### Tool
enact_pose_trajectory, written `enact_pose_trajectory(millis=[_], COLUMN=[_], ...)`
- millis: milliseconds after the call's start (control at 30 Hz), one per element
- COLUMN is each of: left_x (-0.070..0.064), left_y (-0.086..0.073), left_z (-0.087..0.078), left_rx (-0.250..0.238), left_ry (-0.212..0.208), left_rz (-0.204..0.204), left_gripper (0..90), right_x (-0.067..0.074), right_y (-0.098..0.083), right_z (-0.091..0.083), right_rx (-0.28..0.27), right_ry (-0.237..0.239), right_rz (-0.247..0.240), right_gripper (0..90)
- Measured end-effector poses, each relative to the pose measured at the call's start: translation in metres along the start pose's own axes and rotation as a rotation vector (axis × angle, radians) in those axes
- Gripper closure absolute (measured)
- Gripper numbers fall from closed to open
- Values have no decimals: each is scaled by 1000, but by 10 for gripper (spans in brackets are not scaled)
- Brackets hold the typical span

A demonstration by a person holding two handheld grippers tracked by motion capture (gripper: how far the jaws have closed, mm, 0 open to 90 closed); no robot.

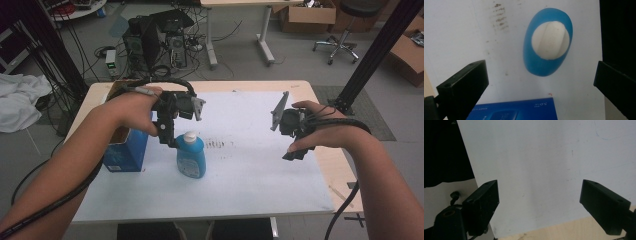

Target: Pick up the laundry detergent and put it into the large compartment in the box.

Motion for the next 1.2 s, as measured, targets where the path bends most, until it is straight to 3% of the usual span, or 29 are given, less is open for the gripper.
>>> enact_pose_trajectory(millis=[500, 1200], left_x=[-7, -17], left_y=[5, 12], left_z=[18, 50], left_rx=[-28, 14], left_ry=[-17, -43], left_rz=[26, 83], left_gripper=[1, 1], right_x=[2, 0], right_y=[3, 6], right_z=[5, 14], right_rx=[0, 1], right_ry=[3, 12], right_rz=[7, -7], right_gripper=[160, 160])
Point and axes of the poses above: each handheld gripper's, and its own axes: z roughly forward along the jaws, y roughly out of its top, x roughly to its left, the point moved 7 cm from there along z, roughly forward along the jaws, and after that the axes turned 11 degrees about y, right-handed, at the moved point
